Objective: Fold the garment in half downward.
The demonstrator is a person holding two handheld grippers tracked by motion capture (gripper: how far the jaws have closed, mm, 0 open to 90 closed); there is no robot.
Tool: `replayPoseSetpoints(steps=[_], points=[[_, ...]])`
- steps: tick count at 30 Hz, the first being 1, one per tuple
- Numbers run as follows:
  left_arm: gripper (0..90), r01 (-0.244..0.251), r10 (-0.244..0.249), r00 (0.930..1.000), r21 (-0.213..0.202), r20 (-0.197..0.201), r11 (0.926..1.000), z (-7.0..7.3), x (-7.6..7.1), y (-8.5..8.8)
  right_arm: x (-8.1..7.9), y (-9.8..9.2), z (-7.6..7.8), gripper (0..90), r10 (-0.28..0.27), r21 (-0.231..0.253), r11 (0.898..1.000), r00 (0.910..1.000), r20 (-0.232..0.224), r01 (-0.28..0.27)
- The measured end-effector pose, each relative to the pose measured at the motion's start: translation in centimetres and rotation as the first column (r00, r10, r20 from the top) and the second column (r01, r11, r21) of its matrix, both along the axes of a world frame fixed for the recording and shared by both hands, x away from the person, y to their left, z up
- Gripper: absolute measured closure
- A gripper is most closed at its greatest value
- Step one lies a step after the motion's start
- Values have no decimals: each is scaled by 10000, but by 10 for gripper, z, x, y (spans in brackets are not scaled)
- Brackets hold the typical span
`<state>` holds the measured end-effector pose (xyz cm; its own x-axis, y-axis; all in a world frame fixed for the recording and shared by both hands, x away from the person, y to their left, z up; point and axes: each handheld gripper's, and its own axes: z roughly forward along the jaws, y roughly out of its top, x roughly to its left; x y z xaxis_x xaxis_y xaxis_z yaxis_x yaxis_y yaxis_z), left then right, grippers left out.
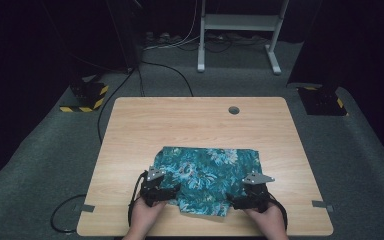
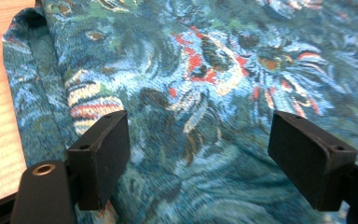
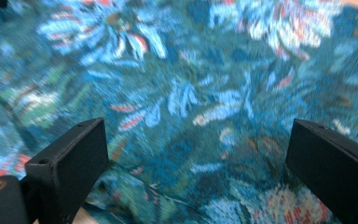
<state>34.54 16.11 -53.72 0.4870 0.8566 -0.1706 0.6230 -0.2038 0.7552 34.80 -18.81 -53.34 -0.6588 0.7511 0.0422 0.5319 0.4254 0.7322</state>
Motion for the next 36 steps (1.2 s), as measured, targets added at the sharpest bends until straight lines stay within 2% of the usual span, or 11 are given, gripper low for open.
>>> replayPoseSetpoints(steps=[4,7,10,12,14,17,20,23,26,31,36], points=[[225,1,-2,10000,299,40,9996,-3,1,2,2,-3,-6,48,-16,-316,9995,9998,-202,9],[232,-70,58,9998,685,183,9976,-2,0,3,1,-5,-7,46,1,-539,9985,10000,-97,-7],[235,-243,222,9994,834,261,9962,-3,1,8,1,-8,-7,43,59,-769,9970,10000,2,-59],[230,-393,384,9992,681,136,9969,-2,1,12,0,-13,-7,48,10,-784,9969,10000,-8,-11],[230,-354,341,9990,471,286,9983,2,-1,13,-1,-18,-3,57,-64,-663,9978,9999,119,72],[229,-34,28,9986,122,523,9999,10,-6,6,-4,-29,4,60,-206,-319,9992,9984,531,223],[224,321,-315,9984,-122,466,9994,11,-8,-4,-2,-38,4,68,-352,-105,9993,9984,434,356],[225,426,-427,9985,39,335,9991,6,-7,-10,-2,-43,0,87,-212,159,9997,9994,260,208],[225,360,-360,9993,161,26,9992,-3,-4,-11,-3,-41,-4,90,-61,35,10000,9998,204,60],[235,216,-223,9995,344,202,9992,-4,-3,-7,0,-38,-8,75,-65,-282,9996,9999,105,68],[243,1,-14,9996,468,275,9989,-5,7,-1,8,-39,-8,66,-234,-485,9985,9996,153,241]])
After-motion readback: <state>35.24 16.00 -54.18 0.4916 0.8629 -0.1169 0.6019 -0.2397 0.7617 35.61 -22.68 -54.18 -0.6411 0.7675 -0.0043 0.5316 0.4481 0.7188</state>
